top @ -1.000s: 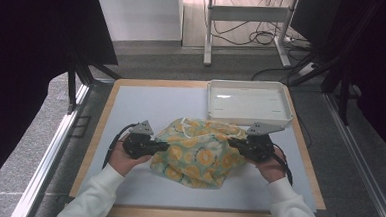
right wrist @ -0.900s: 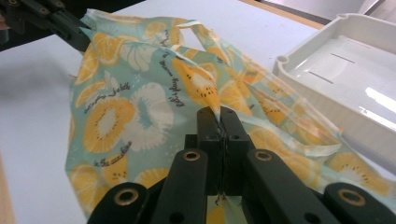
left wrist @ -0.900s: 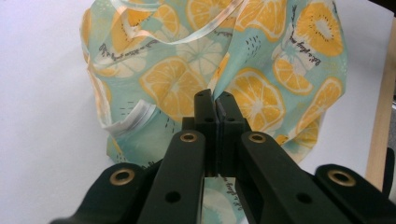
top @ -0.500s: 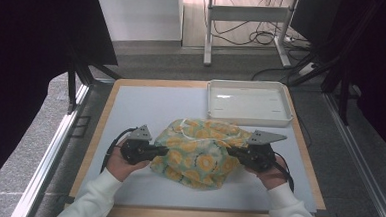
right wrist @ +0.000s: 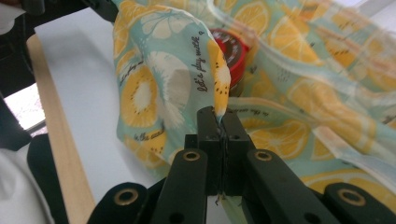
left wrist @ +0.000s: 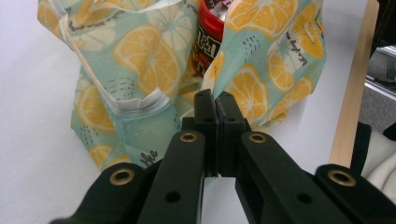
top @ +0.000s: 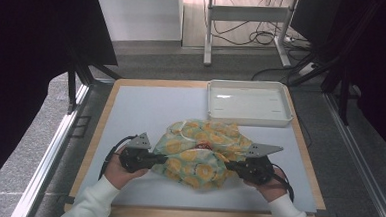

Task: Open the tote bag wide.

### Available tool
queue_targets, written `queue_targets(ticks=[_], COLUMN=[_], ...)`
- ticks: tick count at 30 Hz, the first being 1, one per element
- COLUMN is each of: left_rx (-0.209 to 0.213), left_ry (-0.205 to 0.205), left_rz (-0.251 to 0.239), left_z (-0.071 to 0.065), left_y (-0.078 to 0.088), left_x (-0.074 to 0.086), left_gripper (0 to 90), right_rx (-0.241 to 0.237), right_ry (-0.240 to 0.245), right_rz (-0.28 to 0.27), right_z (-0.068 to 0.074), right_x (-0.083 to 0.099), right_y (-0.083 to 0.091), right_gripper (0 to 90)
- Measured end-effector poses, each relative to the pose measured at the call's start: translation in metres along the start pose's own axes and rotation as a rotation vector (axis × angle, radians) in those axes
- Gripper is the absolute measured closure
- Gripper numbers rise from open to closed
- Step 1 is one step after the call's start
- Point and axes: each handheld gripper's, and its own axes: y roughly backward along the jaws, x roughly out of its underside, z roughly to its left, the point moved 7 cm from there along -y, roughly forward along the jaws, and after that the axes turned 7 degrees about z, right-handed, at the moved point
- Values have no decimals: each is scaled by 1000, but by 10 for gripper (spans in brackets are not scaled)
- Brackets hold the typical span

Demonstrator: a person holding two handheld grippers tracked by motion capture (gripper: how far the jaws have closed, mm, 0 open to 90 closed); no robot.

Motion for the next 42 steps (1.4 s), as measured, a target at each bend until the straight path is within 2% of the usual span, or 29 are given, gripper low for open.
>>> queue_targets(ticks=[5,11,20,22,28,38,42], left_rx=[8,11,17,20,12,12,3], left_ry=[-4,-7,1,-3,-5,6,1], left_rz=[13,43,85,101,145,166,153], left_z=[-2,-4,-3,-3,-2,0,0], left_y=[-2,-10,-22,-25,-35,-41,-39], left_x=[4,10,16,19,25,28,27], left_gripper=[900,900,900,900,900,891,857], right_rx=[-25,-31,-42,-40,-28,-16,-12], right_ry=[3,4,-13,-15,-30,-27,-23], right_rz=[26,69,120,154,208,226,222], right_z=[6,7,3,2,-1,-4,-3], right_x=[9,20,31,36,45,49,48], right_y=[-4,-12,-20,-24,-31,-34,-32], right_gripper=[884,884,884,884,884,880,836])
